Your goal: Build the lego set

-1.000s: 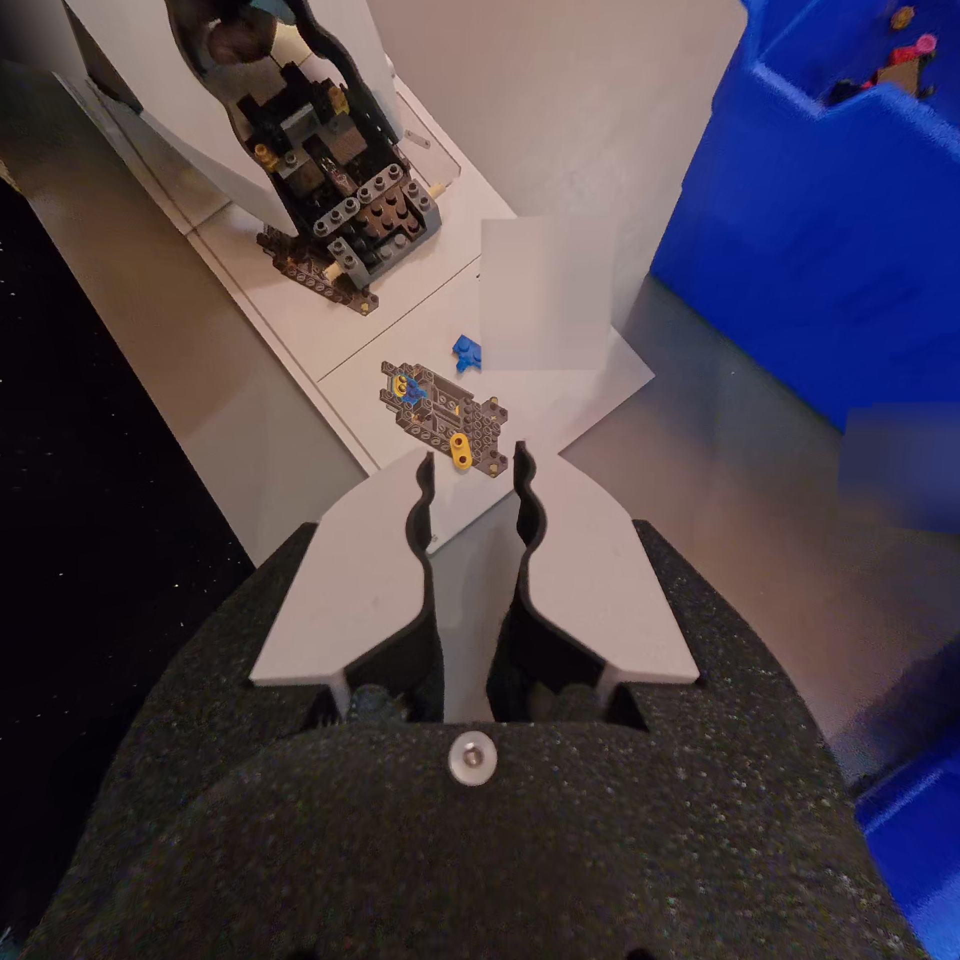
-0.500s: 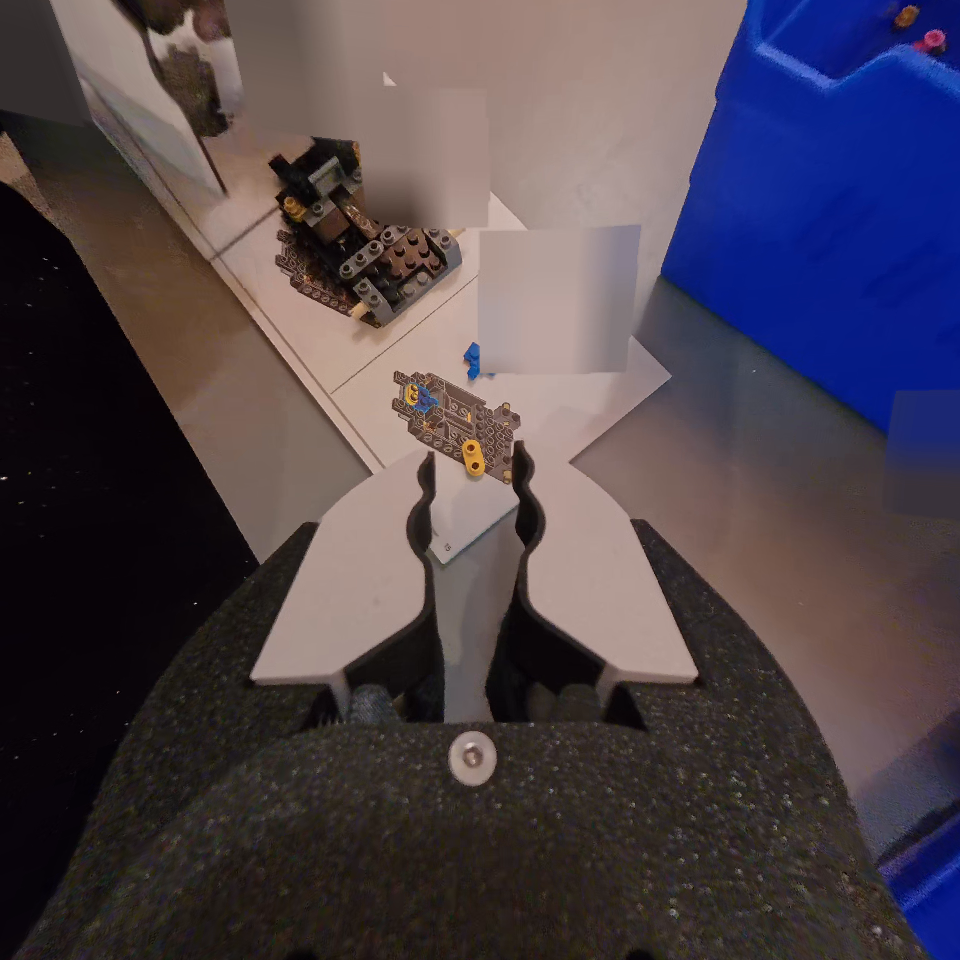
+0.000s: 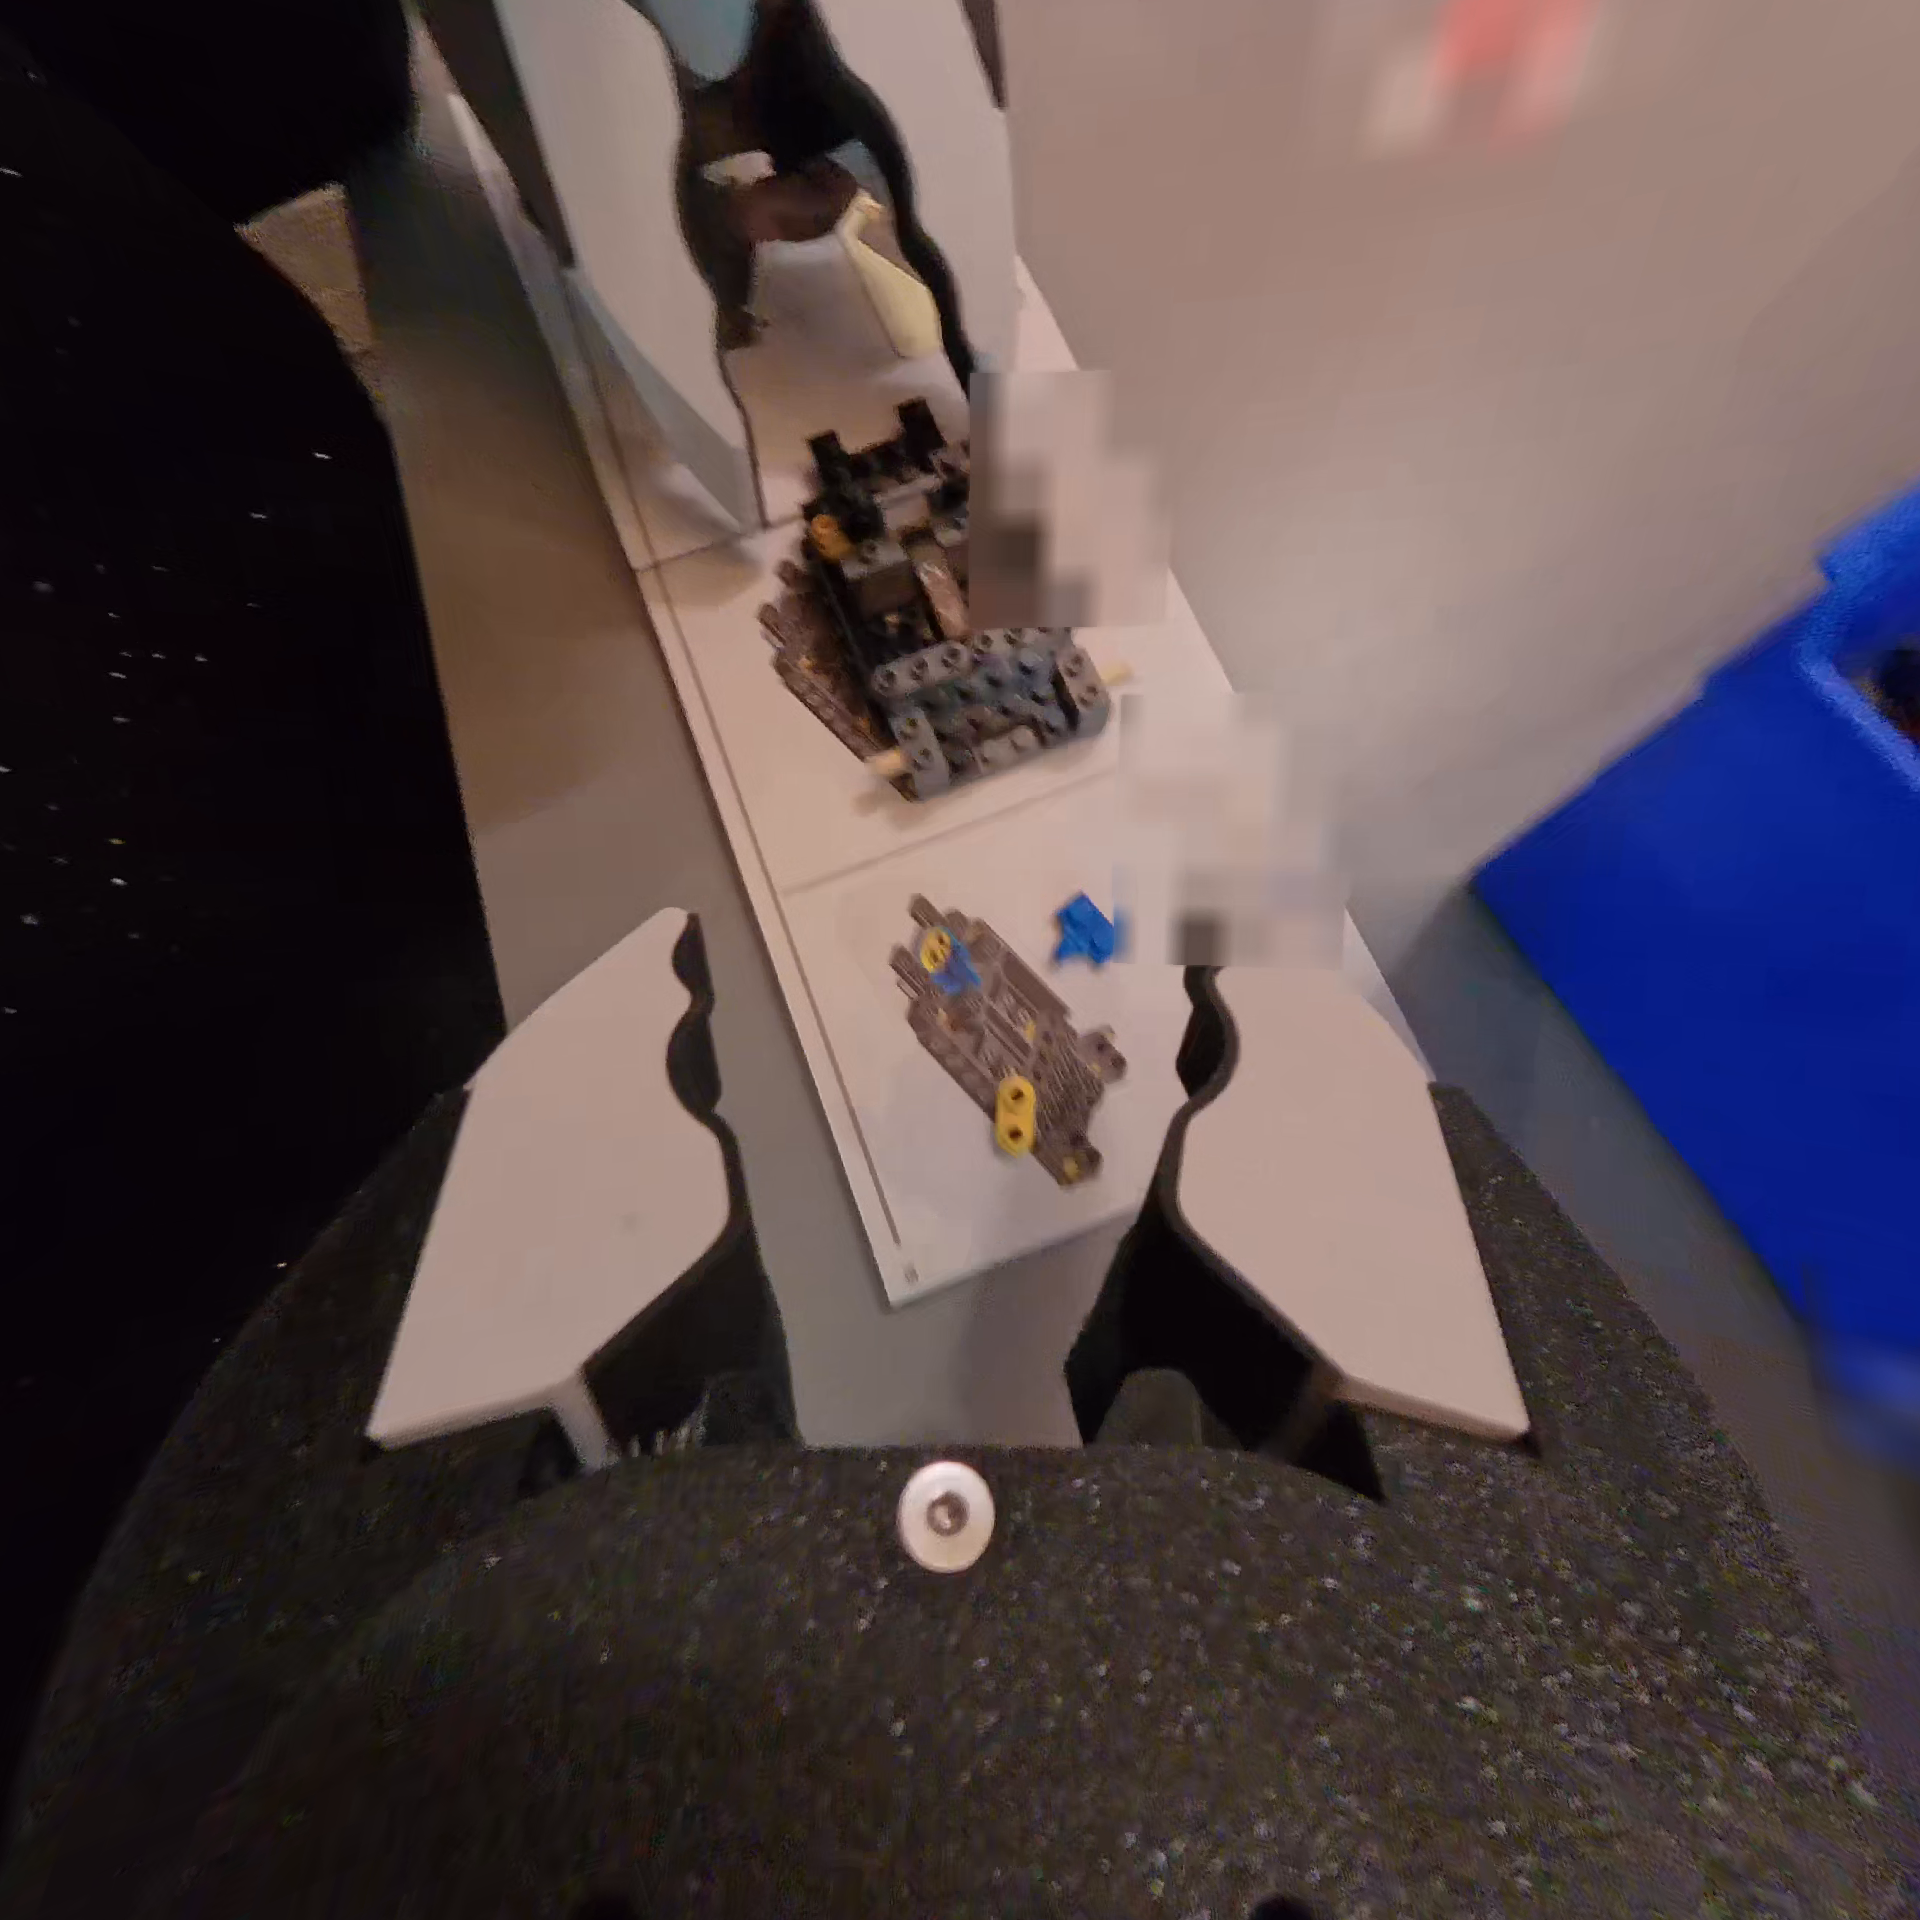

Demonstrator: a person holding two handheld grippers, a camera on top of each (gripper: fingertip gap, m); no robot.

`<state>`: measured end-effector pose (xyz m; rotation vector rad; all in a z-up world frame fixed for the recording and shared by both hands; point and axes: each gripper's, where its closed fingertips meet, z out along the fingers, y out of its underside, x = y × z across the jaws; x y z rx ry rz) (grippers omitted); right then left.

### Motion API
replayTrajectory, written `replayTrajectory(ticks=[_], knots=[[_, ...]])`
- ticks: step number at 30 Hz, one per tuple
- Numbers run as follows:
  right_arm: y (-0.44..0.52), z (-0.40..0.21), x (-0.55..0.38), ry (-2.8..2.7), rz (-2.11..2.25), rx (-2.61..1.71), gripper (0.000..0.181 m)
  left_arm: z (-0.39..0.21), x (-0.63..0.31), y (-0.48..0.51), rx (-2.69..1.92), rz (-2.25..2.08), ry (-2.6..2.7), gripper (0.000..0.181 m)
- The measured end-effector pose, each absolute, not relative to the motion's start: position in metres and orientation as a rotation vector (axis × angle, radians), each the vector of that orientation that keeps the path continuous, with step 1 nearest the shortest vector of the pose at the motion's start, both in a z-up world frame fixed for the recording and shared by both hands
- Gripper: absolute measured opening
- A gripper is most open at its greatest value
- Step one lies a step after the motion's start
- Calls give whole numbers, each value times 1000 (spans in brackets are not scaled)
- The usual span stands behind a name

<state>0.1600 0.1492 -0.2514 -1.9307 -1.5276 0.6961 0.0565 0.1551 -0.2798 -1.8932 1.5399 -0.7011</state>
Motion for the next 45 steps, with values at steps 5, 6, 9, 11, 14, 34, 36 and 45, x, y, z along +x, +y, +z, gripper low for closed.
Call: replayTrajectory(ticks=[5, 6, 9, 11, 14, 34, 36, 45], knots=[[148, -265, 123, -1660, 768, -1866, 99, -281, 50, 156, -1903, -694, 1561, 56], [151, -270, 118, -1675, 765, -1867, 100, -281, 49, 156, -1905, -693, 1566, 56], [155, -282, 105, -1716, 774, -1880, 106, -282, 49, 152, -1903, -697, 1577, 56], [155, -289, 105, -1761, 738, -1897, 105, -284, 49, 152, -1902, -679, 1587, 54], [150, -290, 110, -1794, 708, -1905, 98, -284, 50, 156, -1890, -650, 1584, 48], [140, -283, 127, -1566, 731, -1996, 95, -288, 74, 157, -1781, -749, 1743, 43], [137, -282, 132, -1598, 708, -1993, 90, -287, 72, 157, -1788, -744, 1739, 44], [171, -280, 183, -1411, 561, -2126, 27, -286, 65, 156, -1812, -753, 1660, 45]])
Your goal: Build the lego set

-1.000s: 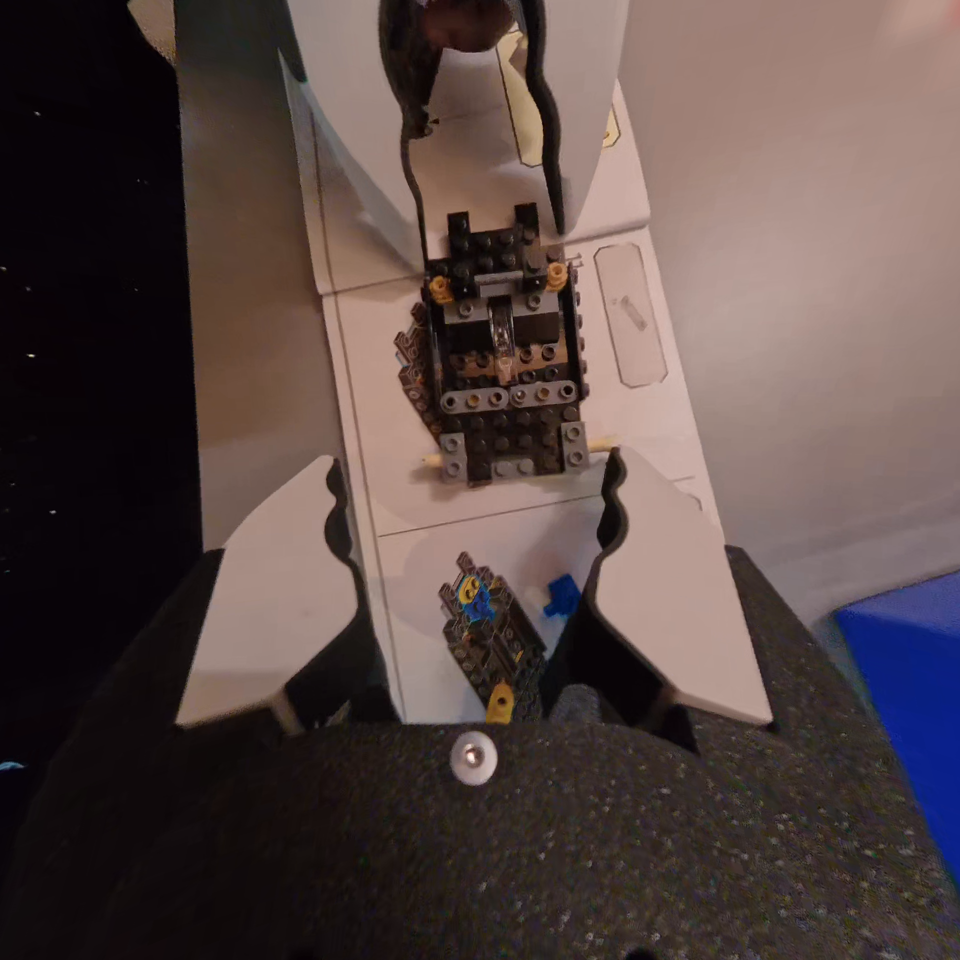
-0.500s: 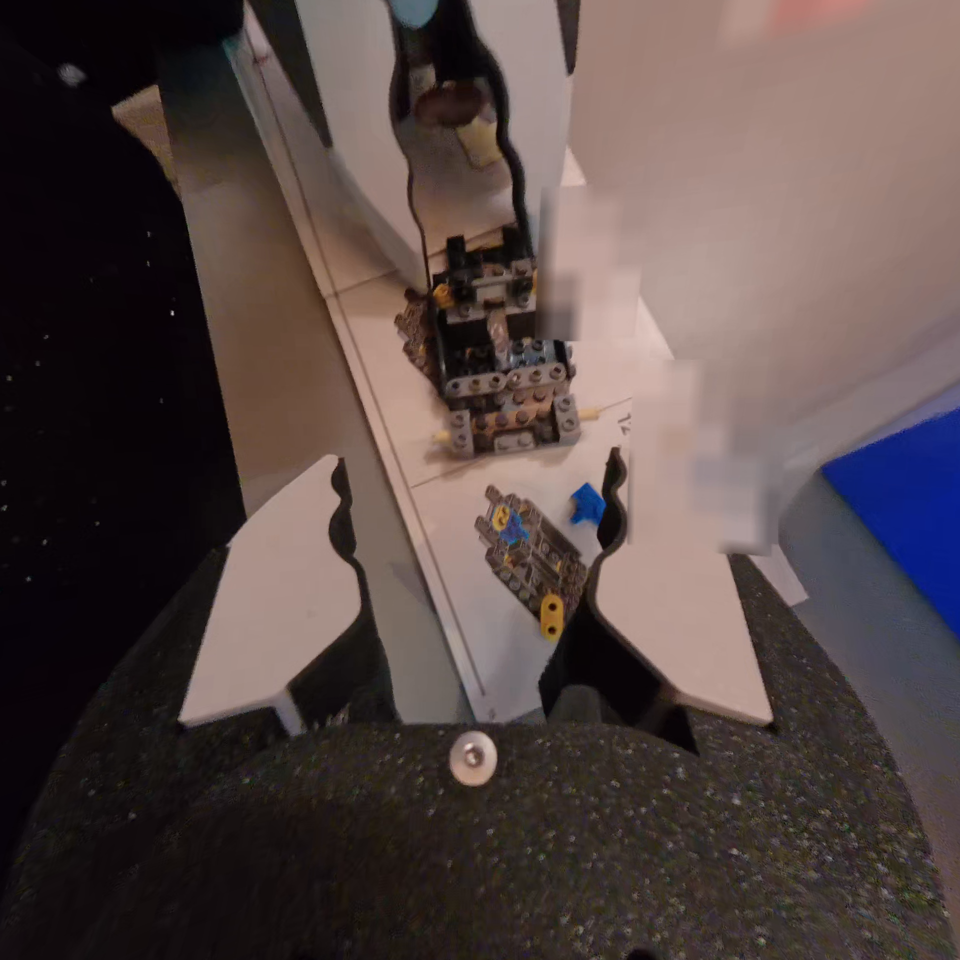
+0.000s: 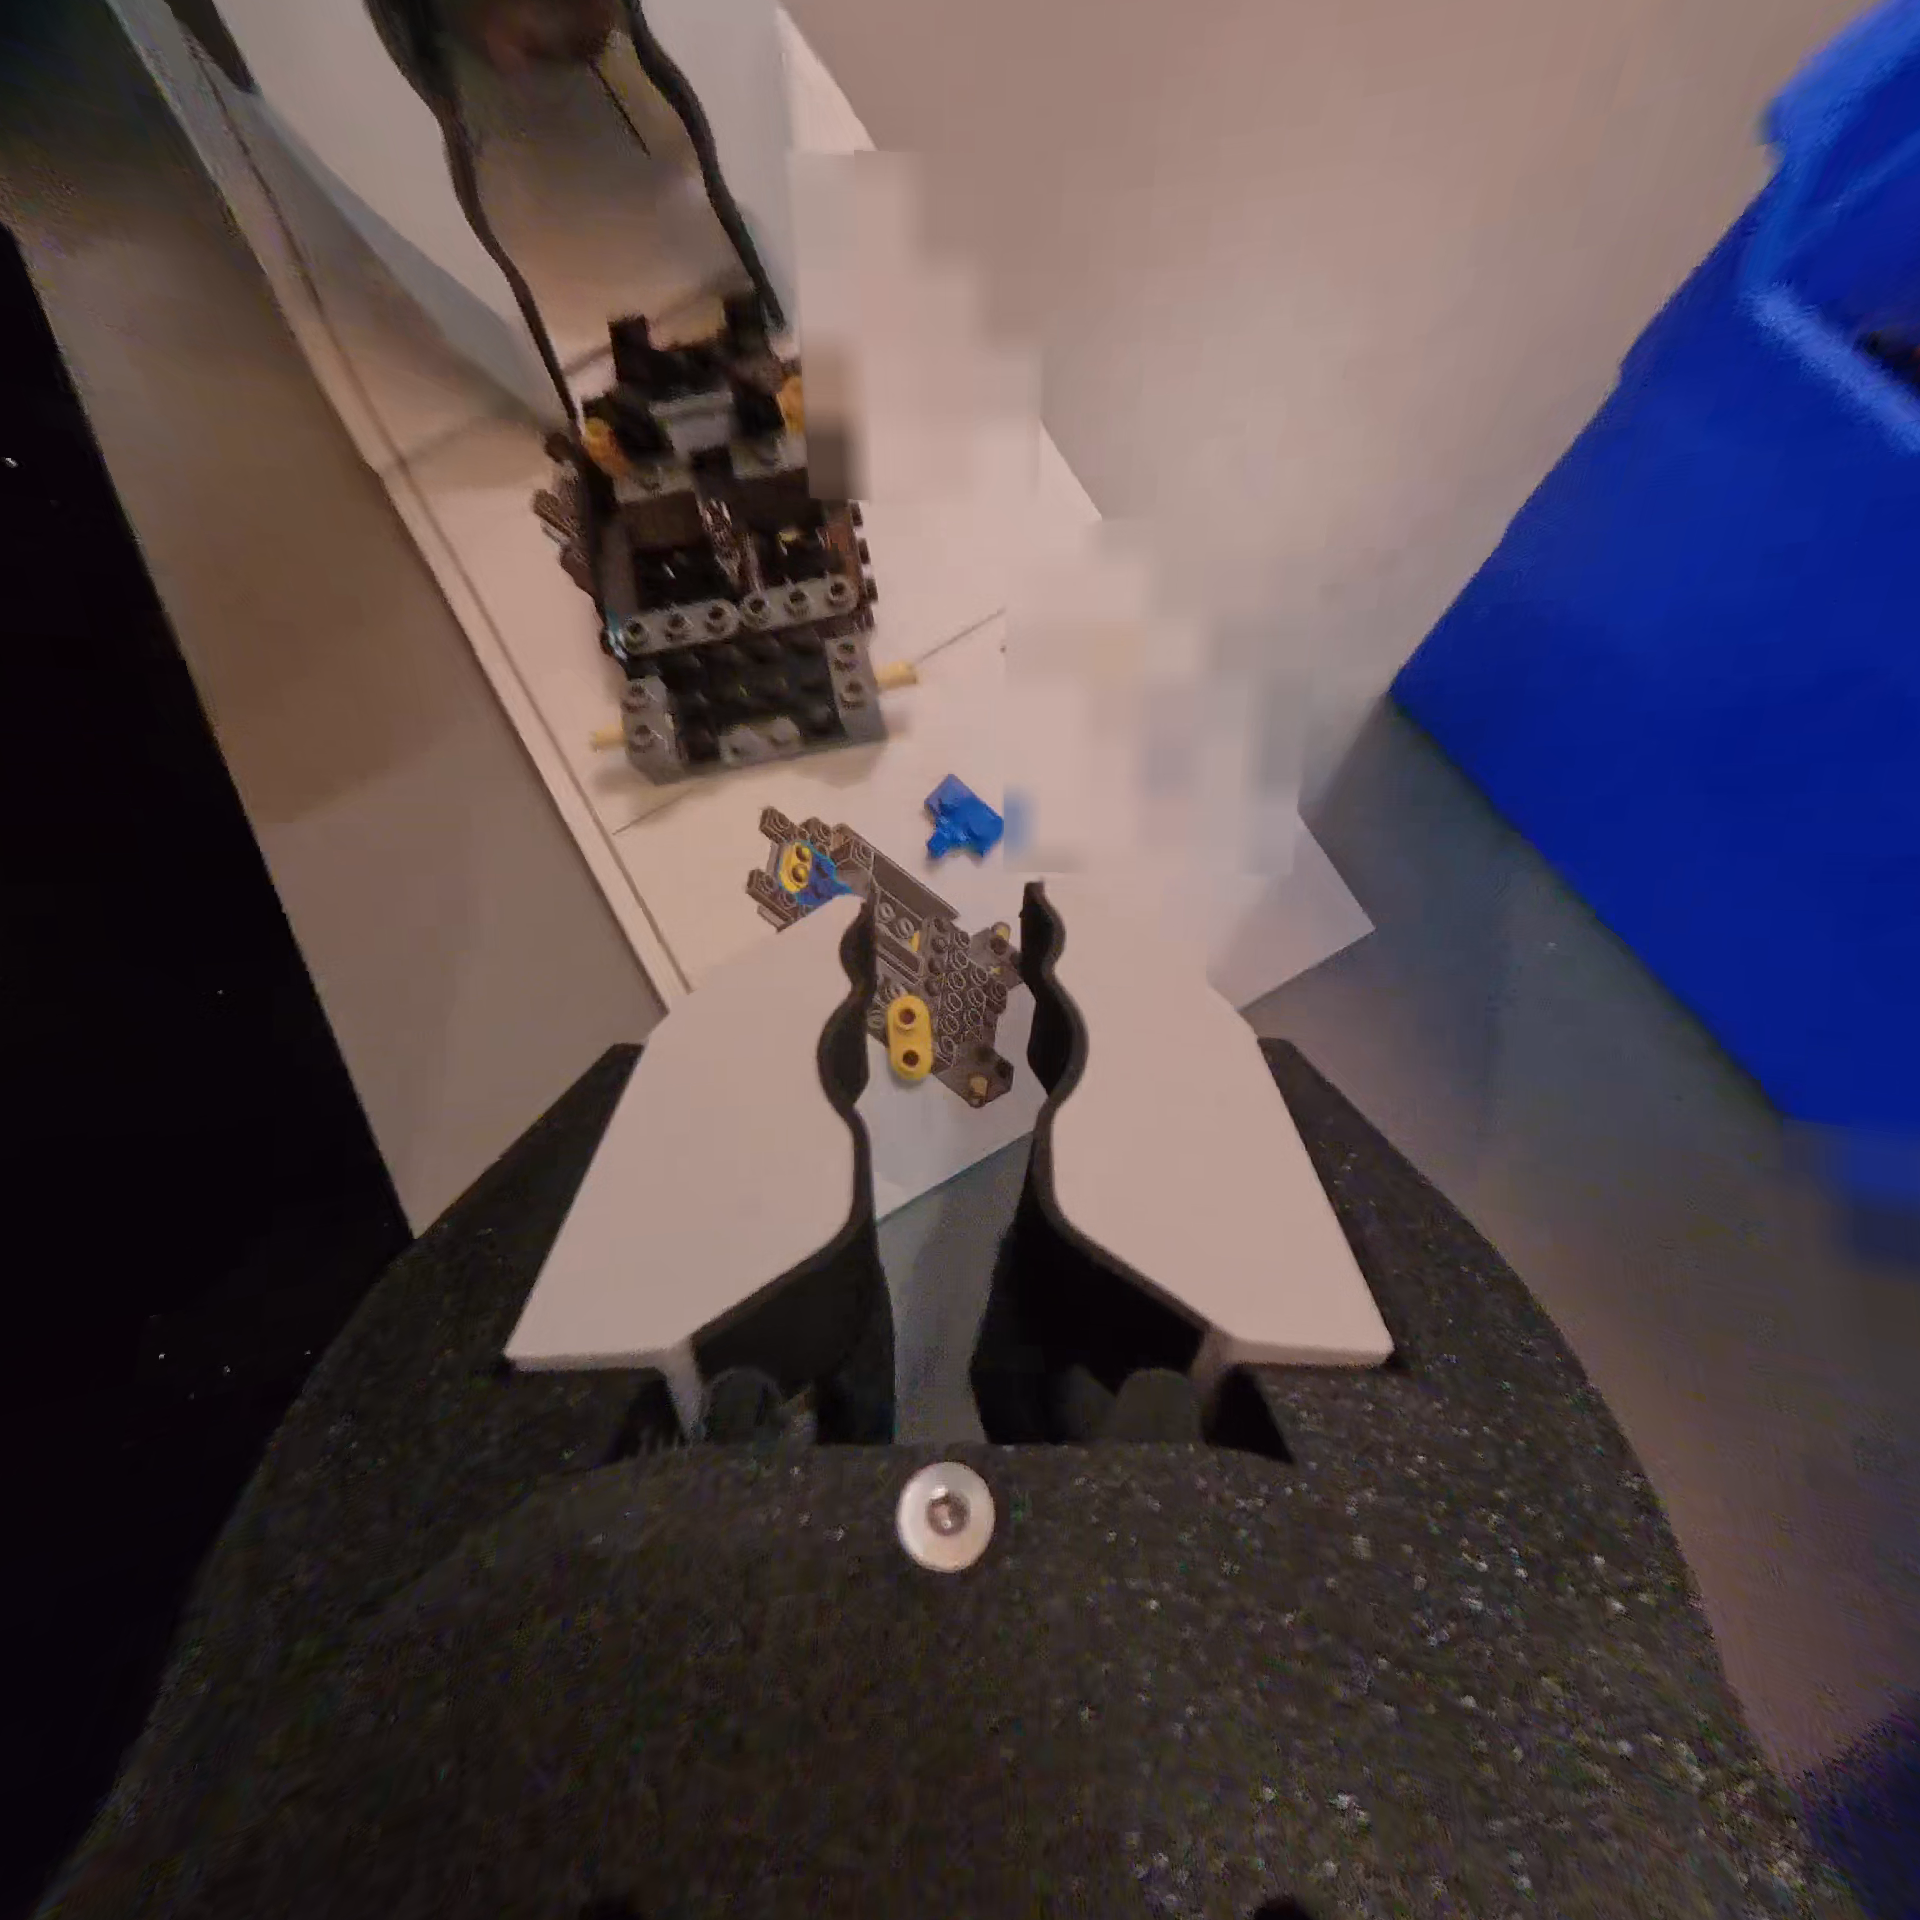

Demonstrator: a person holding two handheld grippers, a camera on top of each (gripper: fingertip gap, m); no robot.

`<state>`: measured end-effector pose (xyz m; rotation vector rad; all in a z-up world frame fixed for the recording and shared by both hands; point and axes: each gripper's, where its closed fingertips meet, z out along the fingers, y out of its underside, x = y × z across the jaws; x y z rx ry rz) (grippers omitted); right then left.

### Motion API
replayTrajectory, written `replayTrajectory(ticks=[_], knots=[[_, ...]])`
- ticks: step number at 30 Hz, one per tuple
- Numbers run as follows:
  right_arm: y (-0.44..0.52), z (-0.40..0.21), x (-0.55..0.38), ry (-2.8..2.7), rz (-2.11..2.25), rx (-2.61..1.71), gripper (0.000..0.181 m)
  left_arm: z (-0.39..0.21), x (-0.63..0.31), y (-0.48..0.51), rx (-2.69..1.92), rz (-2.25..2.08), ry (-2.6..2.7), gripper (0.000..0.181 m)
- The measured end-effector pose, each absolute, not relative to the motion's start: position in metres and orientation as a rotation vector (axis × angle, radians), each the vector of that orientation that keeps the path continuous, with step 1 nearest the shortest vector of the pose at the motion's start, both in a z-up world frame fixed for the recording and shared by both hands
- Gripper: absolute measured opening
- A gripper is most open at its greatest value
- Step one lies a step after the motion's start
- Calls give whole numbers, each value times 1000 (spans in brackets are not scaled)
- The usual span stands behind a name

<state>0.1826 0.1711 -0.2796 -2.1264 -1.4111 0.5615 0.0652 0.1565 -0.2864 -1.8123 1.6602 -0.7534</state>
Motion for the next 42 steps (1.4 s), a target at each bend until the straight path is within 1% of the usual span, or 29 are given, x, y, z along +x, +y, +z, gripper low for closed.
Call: replayTrajectory(ticks=[6, 13, 16, 21, 25, 27, 31, 36, 40, 42], knots=[[174, -284, 181, -1289, 552, -2206, 30, -286, 66, 156, -1809, -717, 1658, 45], [169, -273, 190, -1202, 547, -2212, 22, -285, 68, 158, -1836, -741, 1593, 44], [163, -277, 191, -1207, 559, -2240, 29, -285, 69, 158, -1848, -738, 1568, 44], [159, -276, 186, -1208, 581, -2214, 29, -285, 69, 158, -1867, -726, 1522, 45], [159, -275, 183, -1236, 551, -2179, 37, -286, 69, 158, -1867, -710, 1514, 44], [161, -275, 185, -1225, 531, -2182, 36, -286, 69, 159, -1867, -706, 1514, 44], [156, -278, 186, -1270, 512, -2197, 24, -286, 70, 159, -1869, -702, 1510, 45], [158, -276, 187, -1229, 494, -2200, 18, -286, 71, 159, -1870, -693, 1503, 44], [159, -275, 188, -1208, 508, -2203, 20, -286, 71, 159, -1868, -698, 1503, 44], [159, -275, 187, -1201, 514, -2205, 25, -286, 71, 159, -1867, -702, 1503, 44]])
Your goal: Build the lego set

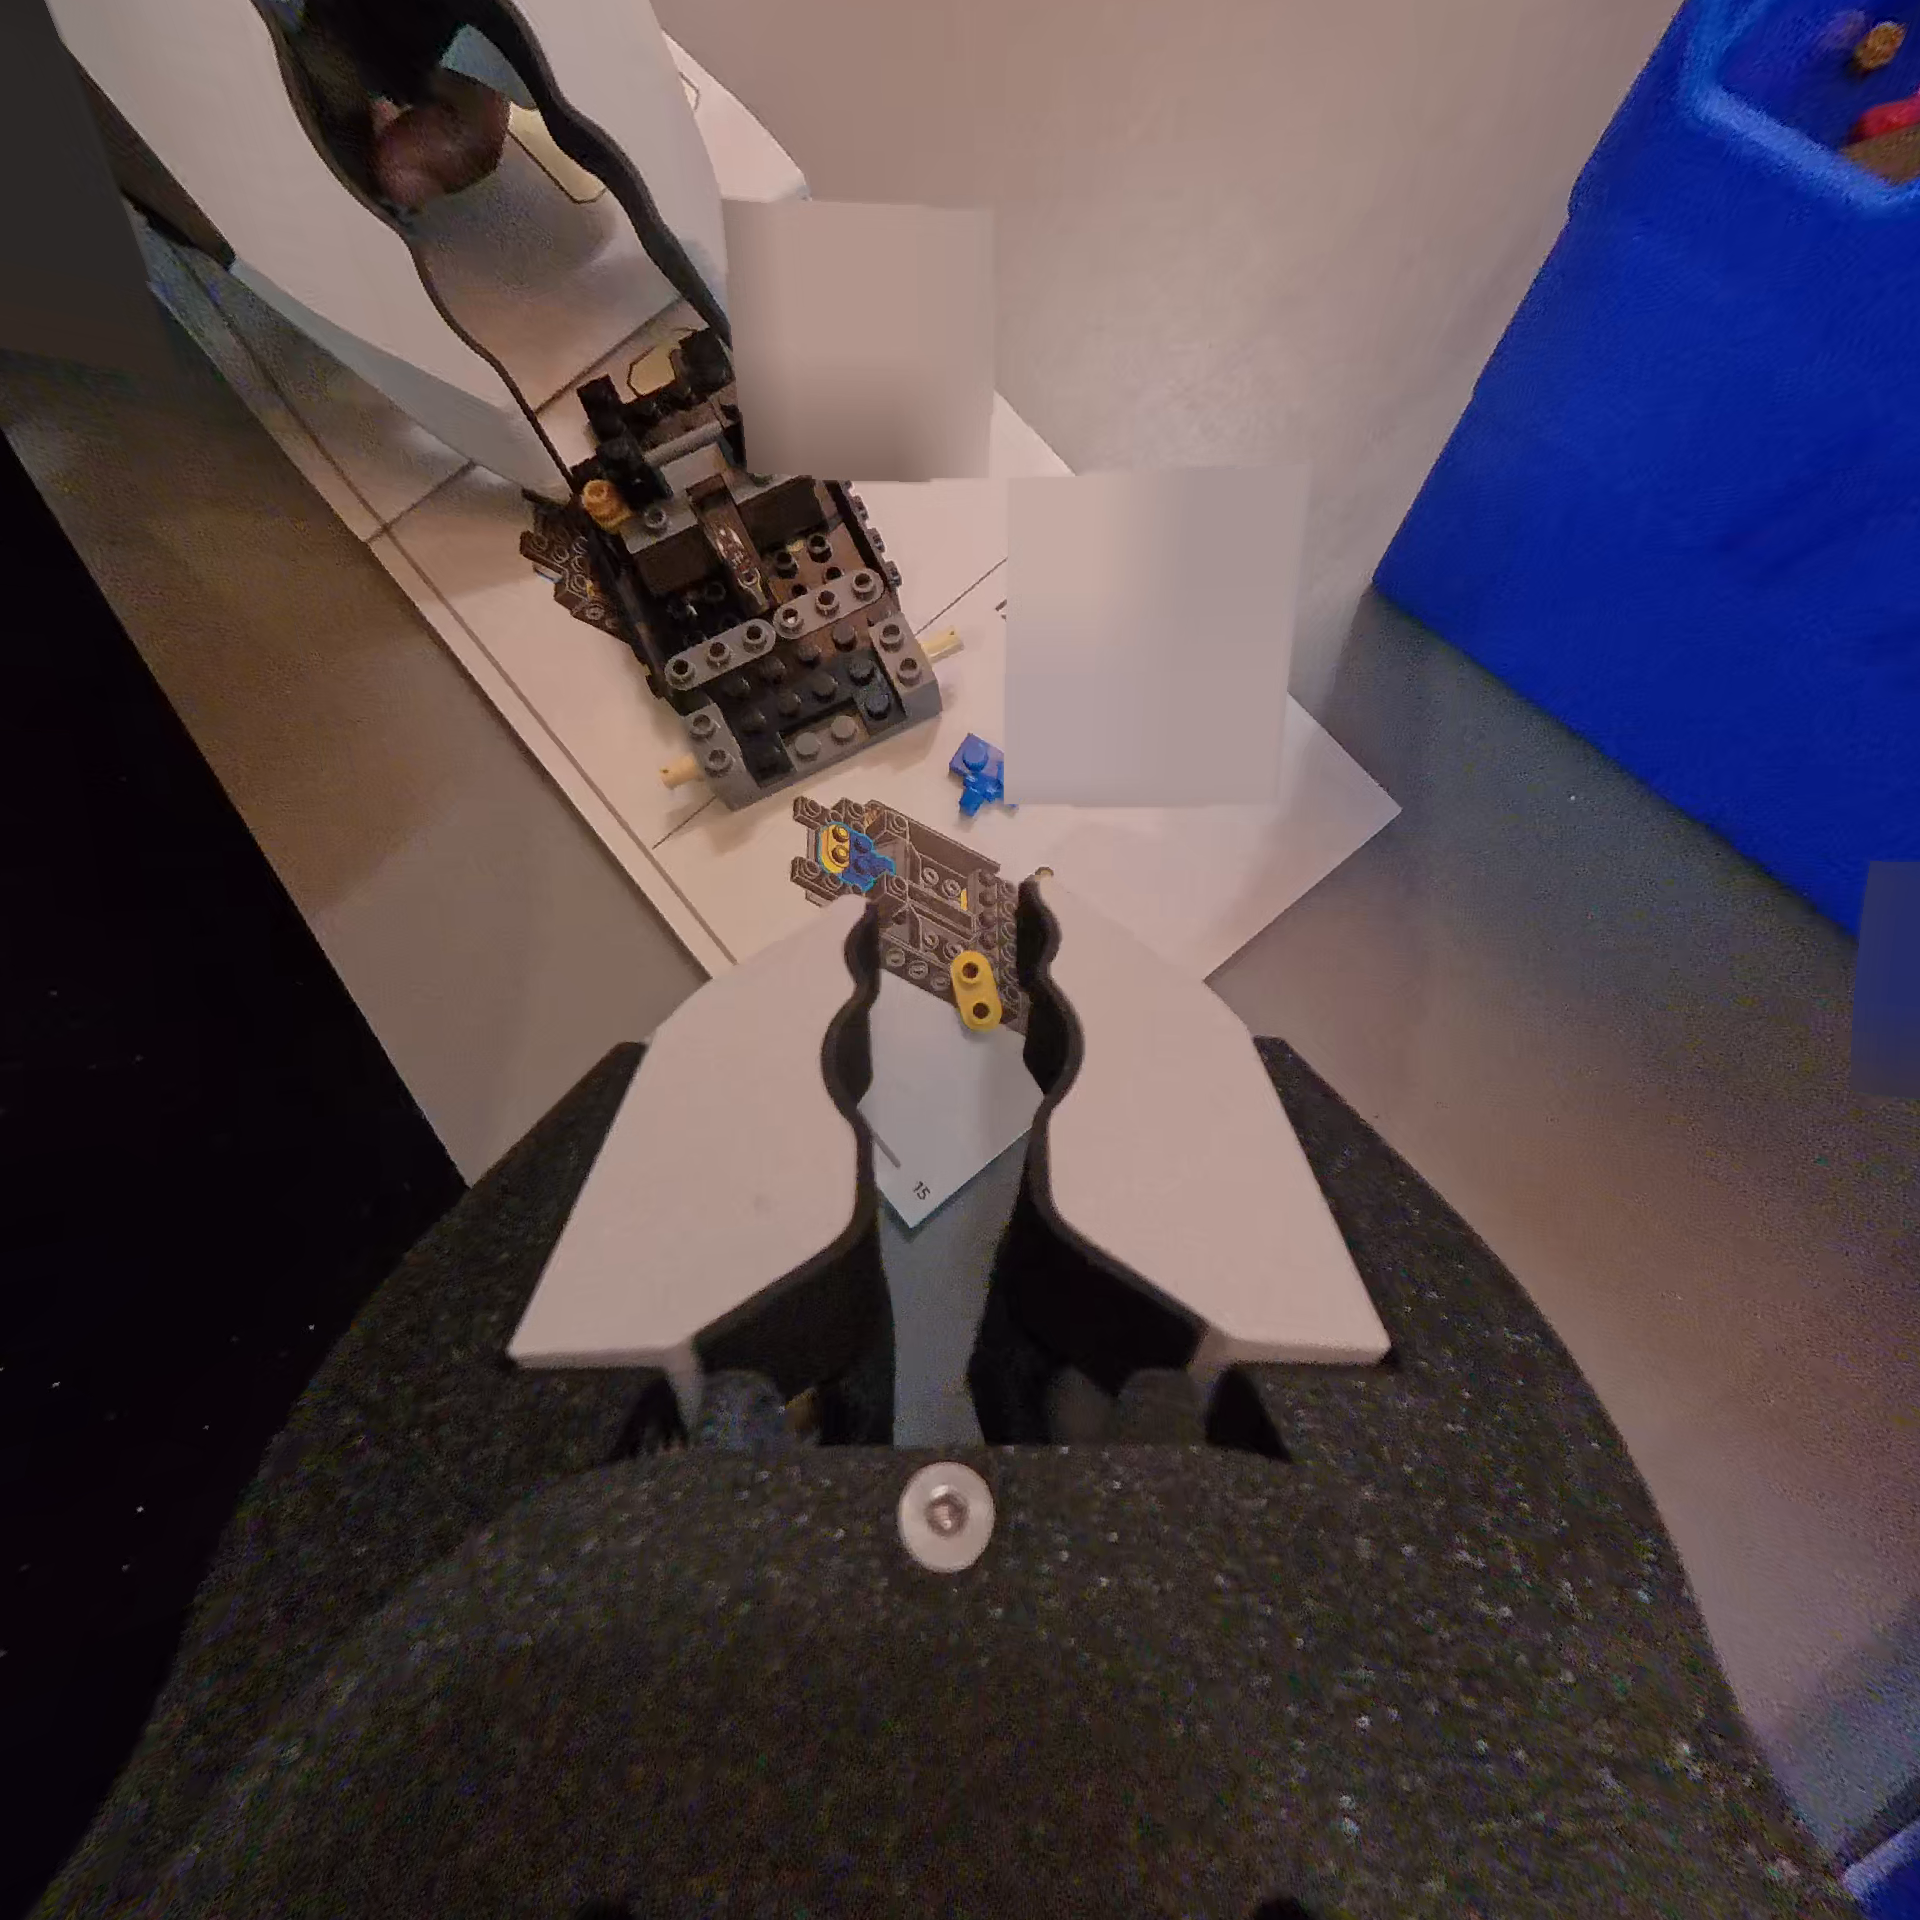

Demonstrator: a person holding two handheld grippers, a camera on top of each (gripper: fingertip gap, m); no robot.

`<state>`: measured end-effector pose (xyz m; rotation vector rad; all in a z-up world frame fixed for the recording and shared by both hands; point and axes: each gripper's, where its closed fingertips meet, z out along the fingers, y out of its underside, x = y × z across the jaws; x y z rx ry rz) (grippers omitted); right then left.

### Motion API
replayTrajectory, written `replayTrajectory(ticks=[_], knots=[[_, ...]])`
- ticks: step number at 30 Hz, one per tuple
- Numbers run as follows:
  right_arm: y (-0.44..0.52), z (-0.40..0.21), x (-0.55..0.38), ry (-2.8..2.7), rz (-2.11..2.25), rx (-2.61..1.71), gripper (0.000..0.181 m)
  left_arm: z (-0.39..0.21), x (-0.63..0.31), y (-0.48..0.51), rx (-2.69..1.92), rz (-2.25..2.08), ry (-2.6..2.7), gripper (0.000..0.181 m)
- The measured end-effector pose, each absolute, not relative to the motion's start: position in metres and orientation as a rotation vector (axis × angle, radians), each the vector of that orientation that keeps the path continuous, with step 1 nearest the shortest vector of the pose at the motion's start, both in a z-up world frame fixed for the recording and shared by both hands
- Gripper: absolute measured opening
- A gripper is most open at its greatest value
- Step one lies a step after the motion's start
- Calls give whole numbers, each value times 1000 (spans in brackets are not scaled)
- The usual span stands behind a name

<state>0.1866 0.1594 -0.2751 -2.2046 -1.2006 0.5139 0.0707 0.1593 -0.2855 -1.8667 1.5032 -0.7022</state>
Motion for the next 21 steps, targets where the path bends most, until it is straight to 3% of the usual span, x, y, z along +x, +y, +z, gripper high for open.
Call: replayTrajectory(ticks=[5, 12, 16, 21], knots=[[163, -275, 183, -1174, 516, -2210, 35, -285, 70, 160, -1865, -713, 1497, 45], [165, -271, 186, -1130, 518, -2205, 20, -285, 70, 159, -1862, -706, 1501, 44], [166, -276, 190, -1131, 483, -2247, 37, -285, 70, 159, -1861, -700, 1502, 44], [172, -271, 191, -1104, 444, -2222, 21, -285, 71, 159, -1861, -690, 1503, 45]])
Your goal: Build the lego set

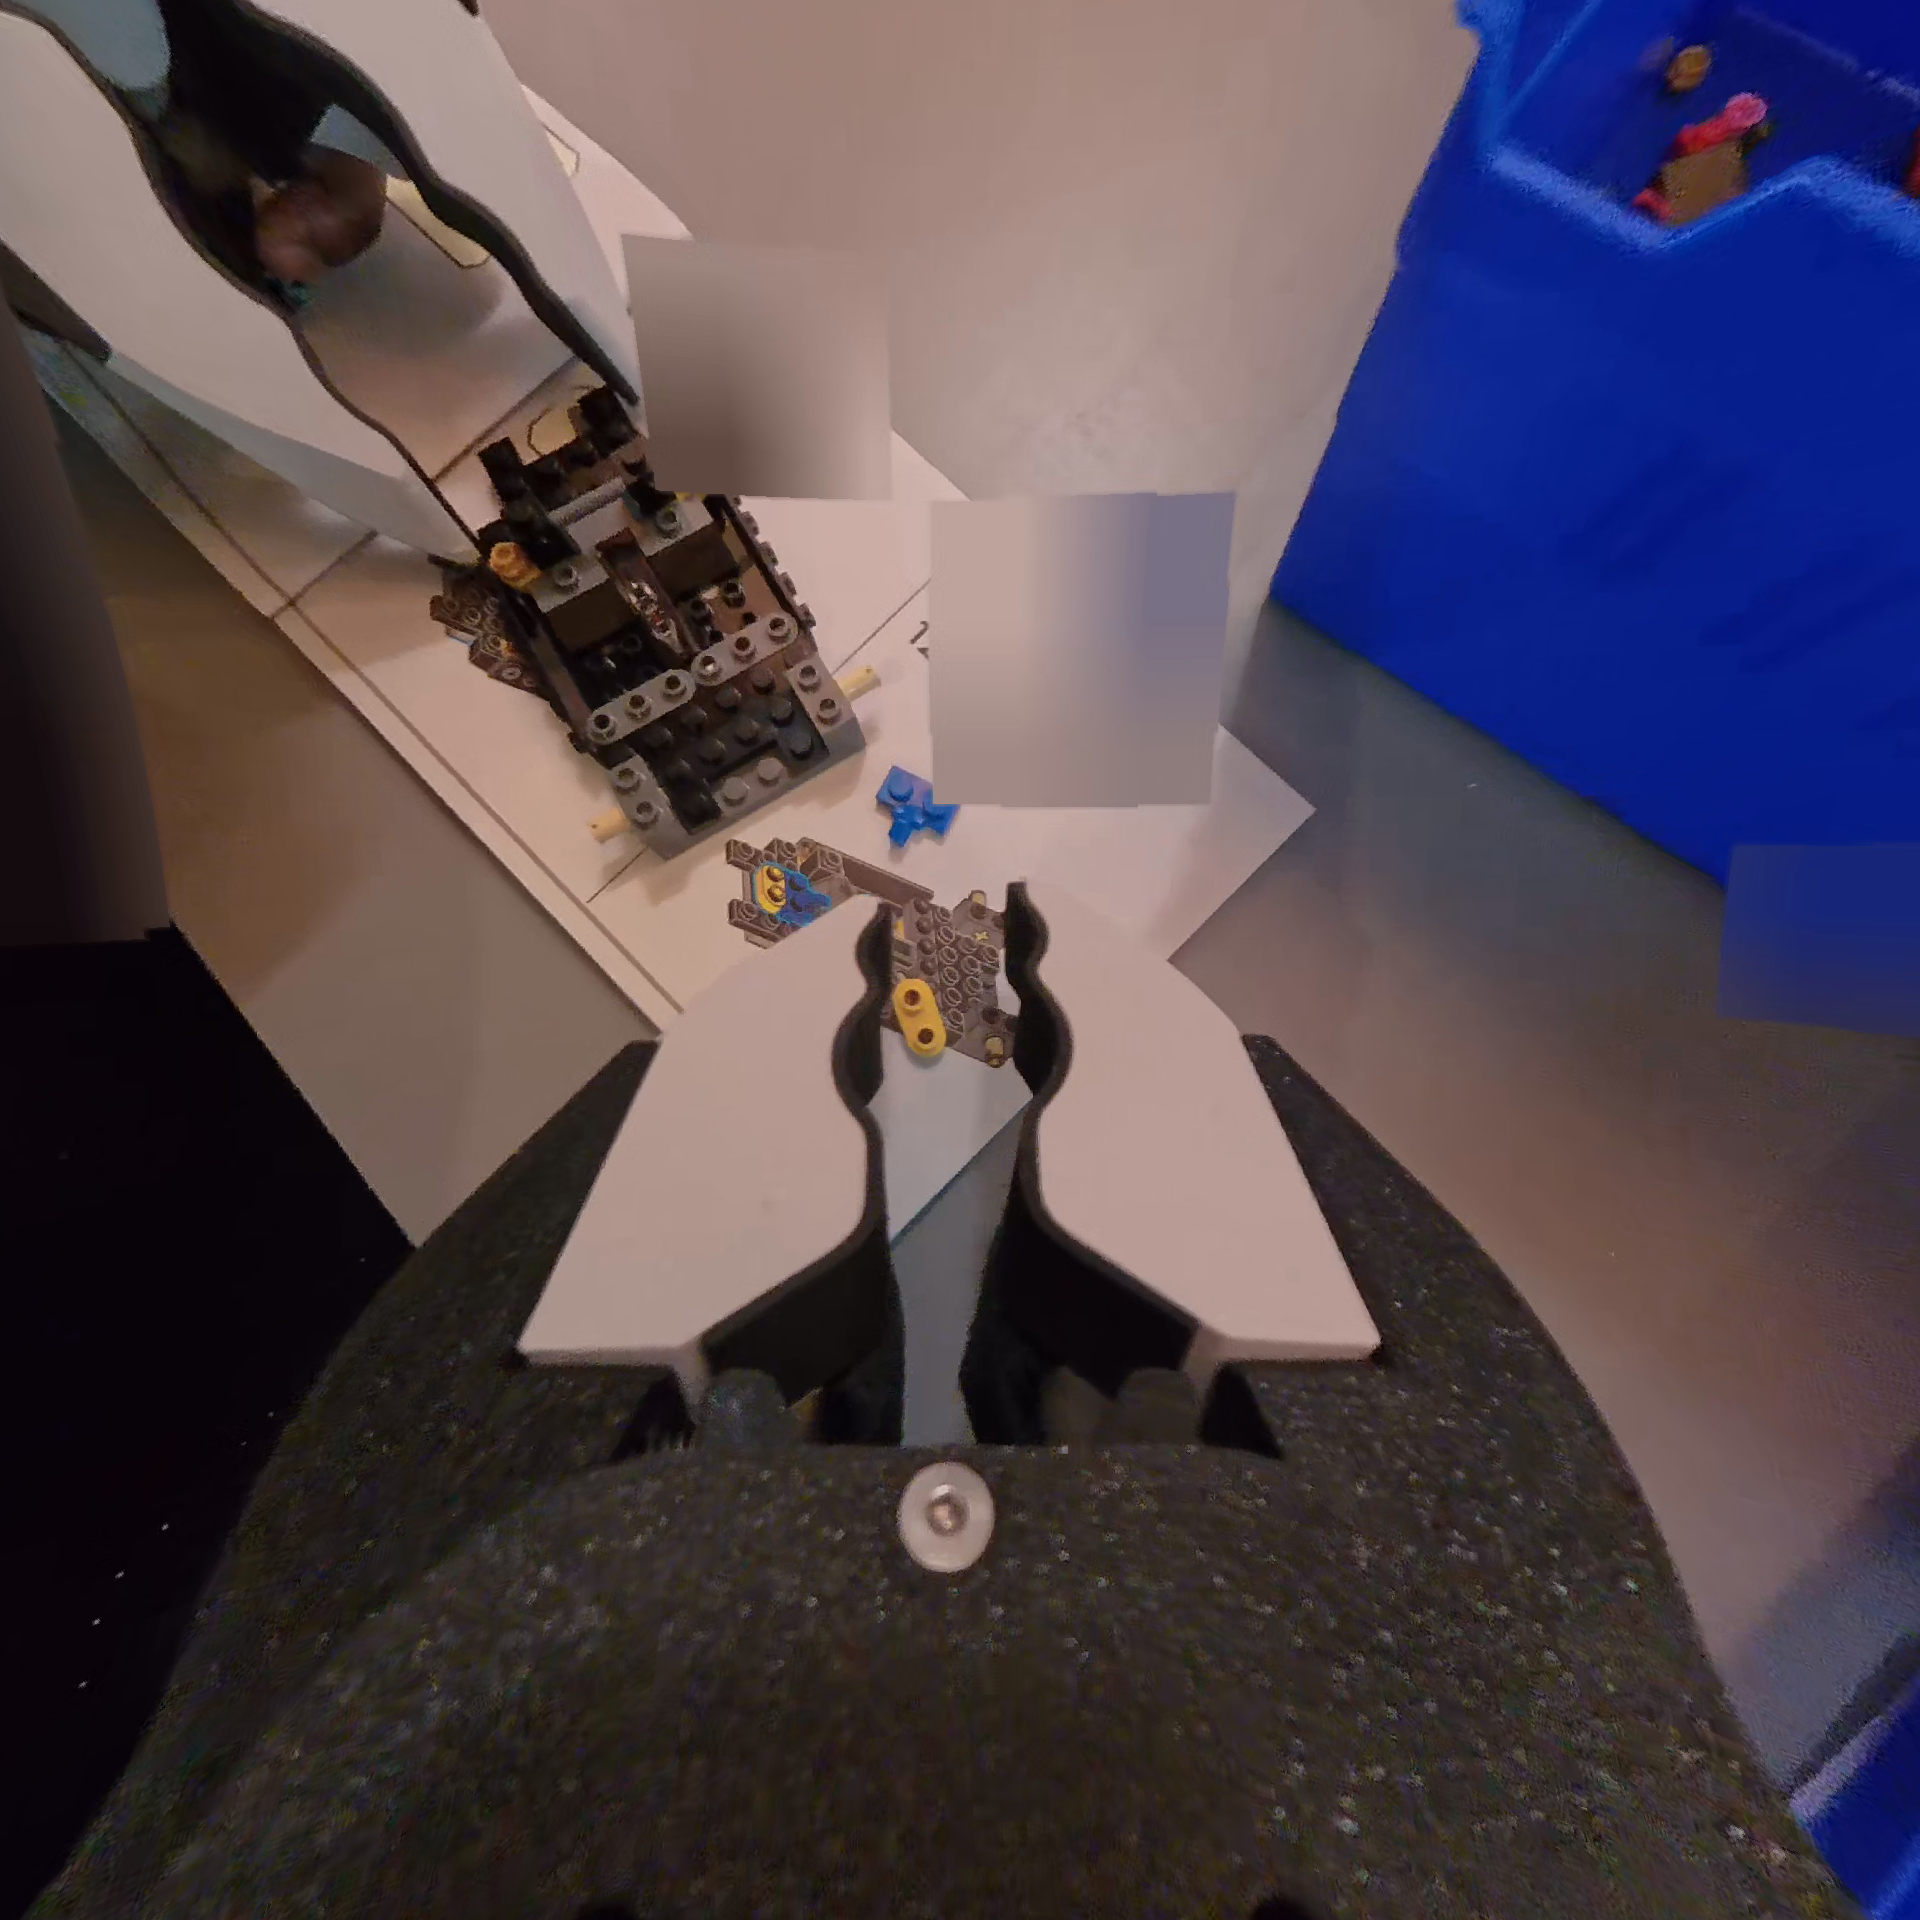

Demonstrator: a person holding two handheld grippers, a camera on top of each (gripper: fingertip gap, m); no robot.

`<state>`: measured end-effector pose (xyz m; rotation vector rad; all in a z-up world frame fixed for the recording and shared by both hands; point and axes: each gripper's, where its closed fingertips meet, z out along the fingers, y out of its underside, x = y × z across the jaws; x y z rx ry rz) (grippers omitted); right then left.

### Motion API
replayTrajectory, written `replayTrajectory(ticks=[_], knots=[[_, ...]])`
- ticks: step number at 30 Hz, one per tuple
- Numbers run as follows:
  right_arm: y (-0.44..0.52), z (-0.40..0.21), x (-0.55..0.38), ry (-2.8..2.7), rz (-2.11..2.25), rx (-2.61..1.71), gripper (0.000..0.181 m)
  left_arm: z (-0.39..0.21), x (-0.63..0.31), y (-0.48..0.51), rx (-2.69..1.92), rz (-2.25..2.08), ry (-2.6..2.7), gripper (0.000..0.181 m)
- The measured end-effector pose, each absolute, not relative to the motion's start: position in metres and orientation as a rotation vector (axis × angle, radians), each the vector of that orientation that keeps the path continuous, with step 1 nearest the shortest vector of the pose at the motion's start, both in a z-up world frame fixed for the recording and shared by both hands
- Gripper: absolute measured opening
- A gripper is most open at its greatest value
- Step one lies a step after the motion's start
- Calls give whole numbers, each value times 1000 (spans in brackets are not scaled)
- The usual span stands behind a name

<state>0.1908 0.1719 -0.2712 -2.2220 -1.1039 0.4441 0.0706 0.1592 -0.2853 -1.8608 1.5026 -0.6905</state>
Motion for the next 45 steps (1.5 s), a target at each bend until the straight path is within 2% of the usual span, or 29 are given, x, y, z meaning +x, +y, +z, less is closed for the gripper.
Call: replayTrajectory(ticks=[2, 18, 24, 45], knots=[[173, -268, 192, -1096, 449, -2213, 15, -285, 71, 159, -1861, -690, 1502, 44], [179, -290, 168, -953, 450, -2324, 20, -287, 70, 159, -1863, -691, 1501, 44], [181, -290, 166, -1034, 442, -2286, 16, -287, 70, 159, -1860, -690, 1500, 45], [180, -250, 179, -1219, 580, -2060, 14, -286, 71, 157, -1863, -741, 1495, 51]])
